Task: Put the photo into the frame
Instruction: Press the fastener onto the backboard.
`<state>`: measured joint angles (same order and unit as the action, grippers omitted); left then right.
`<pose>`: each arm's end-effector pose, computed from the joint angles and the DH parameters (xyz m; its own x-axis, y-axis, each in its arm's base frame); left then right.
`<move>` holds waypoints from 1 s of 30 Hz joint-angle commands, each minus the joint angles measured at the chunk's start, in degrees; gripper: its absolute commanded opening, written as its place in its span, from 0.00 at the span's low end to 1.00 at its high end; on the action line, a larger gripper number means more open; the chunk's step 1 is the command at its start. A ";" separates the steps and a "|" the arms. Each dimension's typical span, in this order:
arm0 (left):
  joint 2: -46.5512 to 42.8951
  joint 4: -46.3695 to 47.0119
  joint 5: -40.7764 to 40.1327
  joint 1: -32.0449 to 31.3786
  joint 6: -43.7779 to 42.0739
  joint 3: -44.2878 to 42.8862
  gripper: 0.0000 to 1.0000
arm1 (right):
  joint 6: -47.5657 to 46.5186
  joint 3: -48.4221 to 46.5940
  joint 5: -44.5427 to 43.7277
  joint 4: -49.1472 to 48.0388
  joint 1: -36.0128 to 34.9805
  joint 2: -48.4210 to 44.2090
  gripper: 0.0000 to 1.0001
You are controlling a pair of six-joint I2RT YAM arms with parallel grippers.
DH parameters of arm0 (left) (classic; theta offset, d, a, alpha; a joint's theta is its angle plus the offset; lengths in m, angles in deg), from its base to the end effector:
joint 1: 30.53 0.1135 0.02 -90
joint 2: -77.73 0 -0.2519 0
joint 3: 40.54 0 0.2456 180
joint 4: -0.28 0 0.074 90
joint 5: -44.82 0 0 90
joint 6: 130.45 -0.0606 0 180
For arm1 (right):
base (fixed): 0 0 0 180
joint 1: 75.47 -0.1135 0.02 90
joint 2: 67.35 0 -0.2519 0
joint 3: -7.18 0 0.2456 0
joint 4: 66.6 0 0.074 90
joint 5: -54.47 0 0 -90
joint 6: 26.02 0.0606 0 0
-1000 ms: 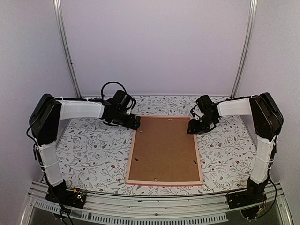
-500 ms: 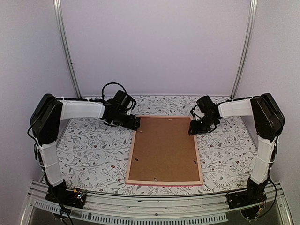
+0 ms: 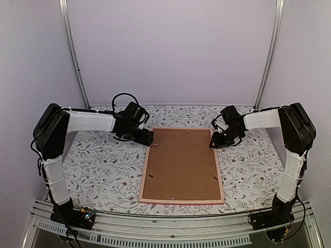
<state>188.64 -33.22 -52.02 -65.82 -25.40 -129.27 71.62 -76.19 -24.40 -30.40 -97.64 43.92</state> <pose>0.3413 -0.2327 0.1453 -0.7857 0.2403 -0.5700 0.3260 0.9440 -0.0514 0.3537 0.1568 0.1133 -0.8853 -0.2199 -0.4098 -0.3336 0.9142 0.2302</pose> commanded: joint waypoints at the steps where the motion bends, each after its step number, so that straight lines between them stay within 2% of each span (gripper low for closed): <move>1: -0.31 0.10 0.60 0.92 0.45 1.02 0.94 | -2.95 1.94 -0.52 1.47 2.04 -0.71 0.30; 6: -0.32 0.11 0.75 1.10 0.38 1.02 0.94 | -3.71 1.81 0.97 1.22 2.19 -0.10 0.29; 18: 0.01 0.16 1.08 1.87 0.20 0.98 0.94 | -3.53 3.16 -2.81 1.97 2.22 -0.45 0.38; 30: 0.18 0.25 1.68 1.96 0.50 1.25 0.94 | -3.38 6.06 1.30 -0.57 3.76 -1.63 0.36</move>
<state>188.64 -33.11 -51.16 -64.47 -25.38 -128.77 69.04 -73.11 -22.28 -34.13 -95.87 42.87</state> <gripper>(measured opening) 0.940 0.367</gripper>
